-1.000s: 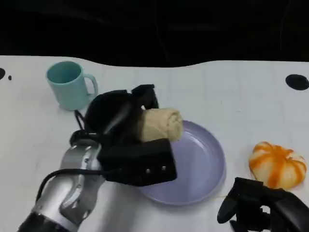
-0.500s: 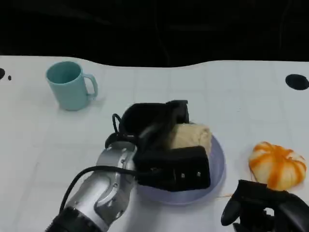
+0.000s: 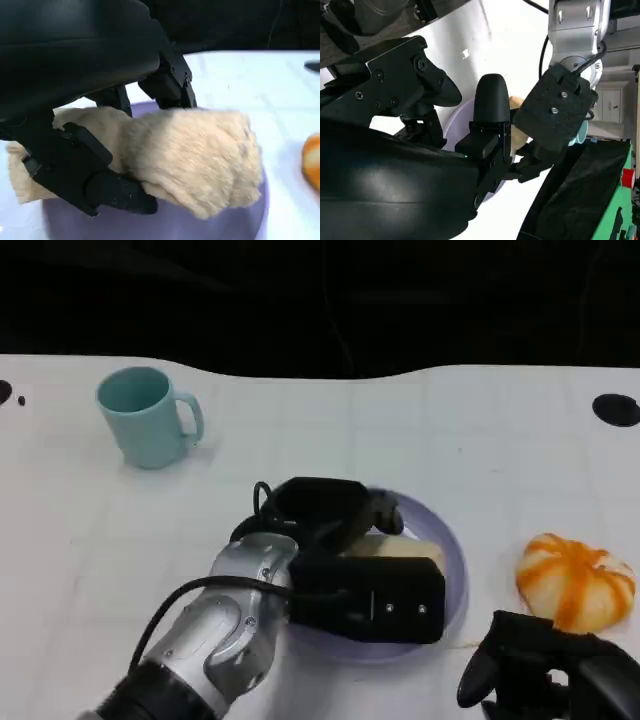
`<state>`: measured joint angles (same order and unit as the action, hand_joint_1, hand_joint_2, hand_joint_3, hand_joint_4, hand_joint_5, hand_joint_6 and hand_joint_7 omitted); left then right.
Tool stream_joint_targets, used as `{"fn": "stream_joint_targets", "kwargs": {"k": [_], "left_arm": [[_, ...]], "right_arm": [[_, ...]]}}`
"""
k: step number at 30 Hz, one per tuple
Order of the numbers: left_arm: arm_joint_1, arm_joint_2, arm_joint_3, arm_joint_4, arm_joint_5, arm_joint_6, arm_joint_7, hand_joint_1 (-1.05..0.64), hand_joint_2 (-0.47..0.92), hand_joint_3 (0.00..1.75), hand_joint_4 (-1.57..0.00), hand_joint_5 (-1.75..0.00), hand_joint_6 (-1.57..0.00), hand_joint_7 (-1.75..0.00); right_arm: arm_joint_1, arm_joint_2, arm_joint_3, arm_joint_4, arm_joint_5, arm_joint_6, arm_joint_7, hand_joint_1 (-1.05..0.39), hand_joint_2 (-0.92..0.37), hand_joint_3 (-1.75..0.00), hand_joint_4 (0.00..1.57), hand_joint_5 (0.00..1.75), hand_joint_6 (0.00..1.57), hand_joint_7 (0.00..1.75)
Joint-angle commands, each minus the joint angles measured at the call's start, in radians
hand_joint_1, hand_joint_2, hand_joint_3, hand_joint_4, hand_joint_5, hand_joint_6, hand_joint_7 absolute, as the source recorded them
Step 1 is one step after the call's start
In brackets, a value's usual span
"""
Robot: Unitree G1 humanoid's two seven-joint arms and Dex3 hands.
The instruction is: Grasp the towel on the left side of the plate with the left hand and place it into the plate.
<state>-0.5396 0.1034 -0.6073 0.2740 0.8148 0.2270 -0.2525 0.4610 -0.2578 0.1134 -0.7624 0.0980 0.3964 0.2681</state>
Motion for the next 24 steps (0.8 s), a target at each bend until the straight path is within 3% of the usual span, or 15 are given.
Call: {"fn": "stream_joint_targets", "kwargs": {"k": [1,9,17,24], "left_arm": [[-0.028,0.043,-0.015,-0.048,0.025,0.007,-0.072,-0.77,0.92,0.12,-0.28,-0.16,-0.21,0.00],[0.010,0.096,0.009,-0.183,0.013,0.003,-0.129,-0.88,0.92,0.17,-0.17,-0.09,-0.10,0.00],[0.081,0.173,0.125,-0.387,-0.102,0.000,-0.219,-0.83,0.92,0.22,-0.20,-0.13,-0.12,-0.02],[0.223,0.195,0.299,-0.574,-0.297,-0.001,-0.225,-0.51,0.92,0.25,-0.55,-0.35,-0.36,-0.12]], "right_arm": [[0.005,-0.011,-0.009,-0.018,0.007,0.009,0.001,-0.05,-0.62,-1.07,0.73,1.75,0.63,1.46],[0.007,-0.013,-0.008,-0.025,0.007,0.016,0.002,-0.05,-0.62,-1.07,0.73,1.75,0.63,1.46],[0.001,-0.012,-0.003,-0.027,0.007,0.025,0.000,-0.05,-0.61,-1.07,0.73,1.75,0.63,1.46],[-0.006,-0.015,-0.007,-0.030,0.010,0.041,0.001,-0.04,-0.61,-1.09,0.74,1.75,0.63,1.46]]}}
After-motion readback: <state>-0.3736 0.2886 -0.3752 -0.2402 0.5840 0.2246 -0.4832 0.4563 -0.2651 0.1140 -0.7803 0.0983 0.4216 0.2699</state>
